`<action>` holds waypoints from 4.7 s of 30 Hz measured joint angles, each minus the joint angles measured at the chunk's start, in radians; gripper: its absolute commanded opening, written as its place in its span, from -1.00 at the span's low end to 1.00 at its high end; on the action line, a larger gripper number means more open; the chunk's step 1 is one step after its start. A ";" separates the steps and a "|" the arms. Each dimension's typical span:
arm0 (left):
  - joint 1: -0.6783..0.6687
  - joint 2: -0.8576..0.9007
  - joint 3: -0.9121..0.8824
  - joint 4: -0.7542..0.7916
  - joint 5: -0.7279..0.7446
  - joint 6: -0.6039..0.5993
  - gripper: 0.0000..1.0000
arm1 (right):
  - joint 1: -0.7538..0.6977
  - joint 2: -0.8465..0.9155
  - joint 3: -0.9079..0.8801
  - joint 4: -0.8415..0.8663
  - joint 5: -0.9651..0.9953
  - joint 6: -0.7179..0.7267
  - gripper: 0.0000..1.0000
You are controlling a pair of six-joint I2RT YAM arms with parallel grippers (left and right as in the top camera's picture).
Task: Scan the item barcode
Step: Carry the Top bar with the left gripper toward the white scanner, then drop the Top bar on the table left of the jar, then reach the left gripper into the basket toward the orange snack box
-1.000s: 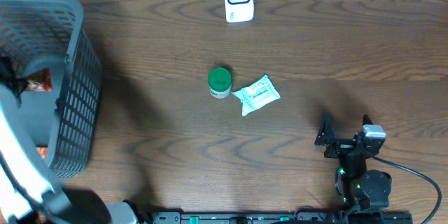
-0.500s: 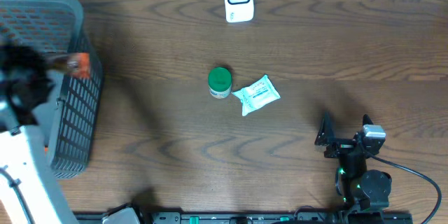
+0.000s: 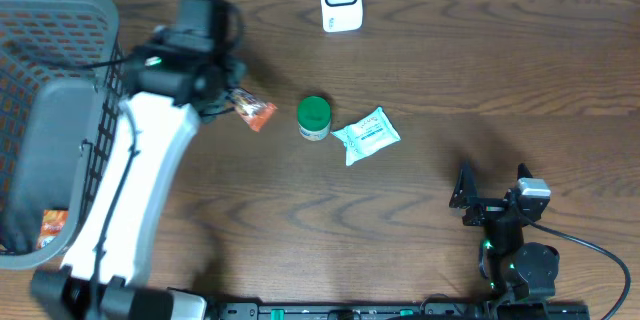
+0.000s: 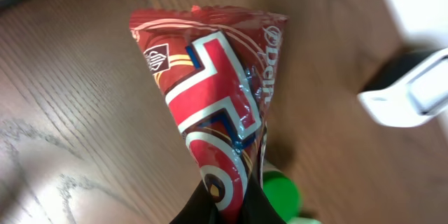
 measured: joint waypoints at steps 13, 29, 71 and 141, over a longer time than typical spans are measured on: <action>-0.096 0.352 0.000 -0.004 -0.135 0.001 -0.85 | 0.000 0.000 0.000 0.000 0.000 0.000 0.98; -0.230 0.533 0.000 0.178 -0.144 0.015 -0.85 | 0.000 0.000 0.000 0.000 0.000 0.000 0.99; 0.294 -0.385 0.032 0.020 -0.317 0.423 0.96 | 0.000 0.000 0.000 0.000 0.000 0.000 0.98; 1.077 0.336 -0.264 -0.021 -0.106 1.178 0.96 | 0.000 0.000 0.000 0.000 0.000 0.000 0.98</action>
